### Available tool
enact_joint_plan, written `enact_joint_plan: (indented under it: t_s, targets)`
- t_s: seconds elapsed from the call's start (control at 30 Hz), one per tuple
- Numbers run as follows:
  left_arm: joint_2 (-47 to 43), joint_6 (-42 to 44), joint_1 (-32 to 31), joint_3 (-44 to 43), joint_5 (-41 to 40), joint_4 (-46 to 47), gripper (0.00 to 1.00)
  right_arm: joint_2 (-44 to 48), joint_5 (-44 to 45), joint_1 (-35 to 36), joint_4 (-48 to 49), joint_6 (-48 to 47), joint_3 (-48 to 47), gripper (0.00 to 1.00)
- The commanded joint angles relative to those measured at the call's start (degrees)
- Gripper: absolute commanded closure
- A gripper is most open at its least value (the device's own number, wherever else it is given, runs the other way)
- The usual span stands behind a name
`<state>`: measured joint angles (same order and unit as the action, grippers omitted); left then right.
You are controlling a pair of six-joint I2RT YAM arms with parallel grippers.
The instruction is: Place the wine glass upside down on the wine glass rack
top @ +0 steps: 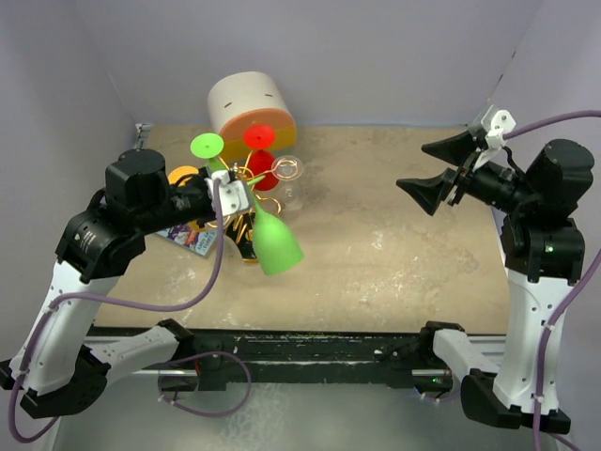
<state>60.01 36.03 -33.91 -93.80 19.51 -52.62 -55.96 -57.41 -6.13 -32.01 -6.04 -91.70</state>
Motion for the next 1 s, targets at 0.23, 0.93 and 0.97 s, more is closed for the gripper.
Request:
enact_joint_plan:
  t_s: [0.23,0.93,0.97]
  targets:
    - [-2.23,22.94,-0.43,3.97,-4.41,-7.20,1.00,-0.69,2.05,-0.55,-3.14,-3.53,-0.13,0.14]
    - [1.46,32.74,-1.07,9.34,-8.58,2.60,1.00,-0.46,1.77,-0.55,-3.41,-4.80,1.07,0.13]
    - [1.57,33.00,-1.07,9.94,-9.03,3.28,1.00,-0.46,1.65,-0.55,-3.58,-5.15,1.08,0.13]
